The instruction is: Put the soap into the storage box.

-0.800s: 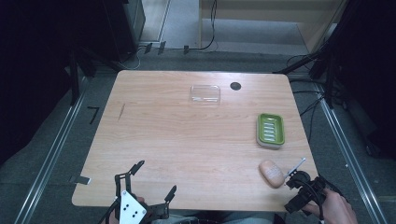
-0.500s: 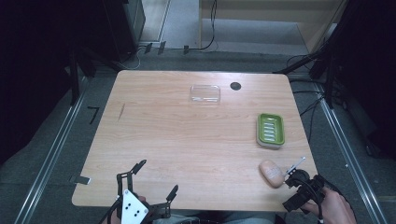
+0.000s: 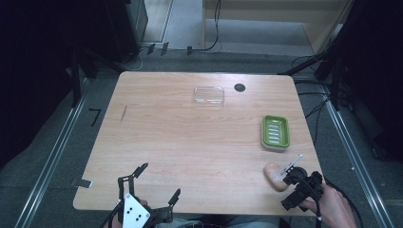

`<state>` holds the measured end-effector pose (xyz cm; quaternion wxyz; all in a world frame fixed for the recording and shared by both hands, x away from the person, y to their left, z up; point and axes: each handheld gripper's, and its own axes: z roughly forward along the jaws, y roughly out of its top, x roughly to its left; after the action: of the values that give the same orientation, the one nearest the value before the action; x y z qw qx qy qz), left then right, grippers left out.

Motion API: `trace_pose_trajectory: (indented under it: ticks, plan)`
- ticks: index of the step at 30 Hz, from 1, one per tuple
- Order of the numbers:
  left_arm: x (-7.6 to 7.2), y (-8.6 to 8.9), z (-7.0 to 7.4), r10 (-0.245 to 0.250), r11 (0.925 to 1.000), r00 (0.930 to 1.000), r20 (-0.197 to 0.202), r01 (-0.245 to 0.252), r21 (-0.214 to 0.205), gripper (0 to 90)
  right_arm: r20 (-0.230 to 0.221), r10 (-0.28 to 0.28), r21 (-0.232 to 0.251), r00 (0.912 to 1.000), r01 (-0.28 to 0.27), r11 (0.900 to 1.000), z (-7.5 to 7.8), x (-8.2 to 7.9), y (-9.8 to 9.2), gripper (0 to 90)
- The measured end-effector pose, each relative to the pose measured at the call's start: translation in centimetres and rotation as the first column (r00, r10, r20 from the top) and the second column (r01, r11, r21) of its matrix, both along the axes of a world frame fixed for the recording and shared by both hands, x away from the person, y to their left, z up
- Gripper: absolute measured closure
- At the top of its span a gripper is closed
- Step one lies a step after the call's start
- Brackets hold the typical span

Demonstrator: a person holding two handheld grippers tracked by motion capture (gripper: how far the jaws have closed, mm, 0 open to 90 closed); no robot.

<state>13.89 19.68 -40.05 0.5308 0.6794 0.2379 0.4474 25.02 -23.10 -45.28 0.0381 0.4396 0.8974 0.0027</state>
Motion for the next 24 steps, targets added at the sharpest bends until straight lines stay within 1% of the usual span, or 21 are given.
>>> trace_pose_trajectory:
  ticks: [1, 7, 8, 9, 10, 15, 17, 19, 21, 22, 23, 24]
  plan:
    - [0.0, 0.0, 0.0, 0.001, 1.0, 1.0, 0.001, -0.001, -0.009, 0.0, 0.002, 0.005, 0.0, 1.0, -0.005, 1.0, 0.1, 0.1, 0.2, 0.8]
    - [-0.1, 0.0, 0.0, 0.002, 1.0, 1.0, 0.003, -0.002, -0.006, 0.0, 0.001, 0.031, 0.0, 0.9995, -0.031, 0.9995, 0.1, 0.7, 1.2, 0.0]
    - [-0.1, 0.0, 0.0, 0.002, 1.0, 1.0, 0.002, -0.002, -0.006, 0.0, -0.005, 0.034, 0.002, 0.9994, -0.034, 0.9994, 0.1, 0.7, 1.3, 0.0]
    - [-0.1, 0.1, 0.0, 0.003, 1.0, 1.0, 0.002, -0.003, -0.006, 0.0, -0.011, 0.027, 0.0, 0.9996, -0.027, 0.9996, 0.1, 0.8, 1.4, 0.0]
    - [-0.1, 0.1, 0.0, 0.003, 1.0, 1.0, 0.003, -0.003, -0.007, 0.0, -0.005, 0.024, -0.003, 0.9997, -0.024, 0.9997, 0.1, 0.8, 1.5, 0.0]
    - [-0.1, 0.1, 0.0, 0.0, 1.0, 1.0, 0.0, 0.0, -0.002, 0.0, 0.005, 0.018, 0.014, 0.9998, -0.018, 0.9997, 0.4, 1.2, 1.7, 0.0]
    - [0.0, 0.1, 0.0, 0.002, 1.0, 1.0, 0.001, -0.002, -0.01, 0.0, 0.01, 0.007, 0.028, 0.9999, -0.007, 0.9996, 0.4, 1.5, 1.8, 0.0]
    - [0.0, 0.1, 0.0, 0.001, 1.0, 1.0, 0.001, -0.001, -0.005, 0.0, 0.01, 0.004, 0.035, 0.9999, -0.004, 0.9994, 0.4, 1.9, 1.9, 0.0]
    - [0.0, 0.1, 0.0, -0.001, 1.0, 1.0, 0.001, 0.001, -0.007, 0.0, 0.008, -0.009, 0.034, 0.9999, 0.009, 0.9994, 0.4, 2.2, 1.9, 0.0]
    - [0.0, 0.1, 0.0, 0.001, 0.9999, 1.0, 0.001, -0.001, -0.012, 0.0, 0.008, -0.003, 0.042, 1.0, 0.003, 0.9991, 0.4, 2.4, 1.8, 0.0]
    - [0.1, 0.1, 0.0, 0.0, 1.0, 1.0, 0.001, 0.0, -0.008, 0.0, 0.009, -0.017, 0.042, 0.9998, 0.017, 0.999, 0.3, 2.5, 1.8, 0.0]
    - [0.1, 0.1, 0.0, -0.002, 1.0, 1.0, 0.001, 0.002, -0.006, 0.0, 0.009, -0.01, 0.043, 0.9999, 0.01, 0.999, 0.3, 2.7, 1.8, 0.0]
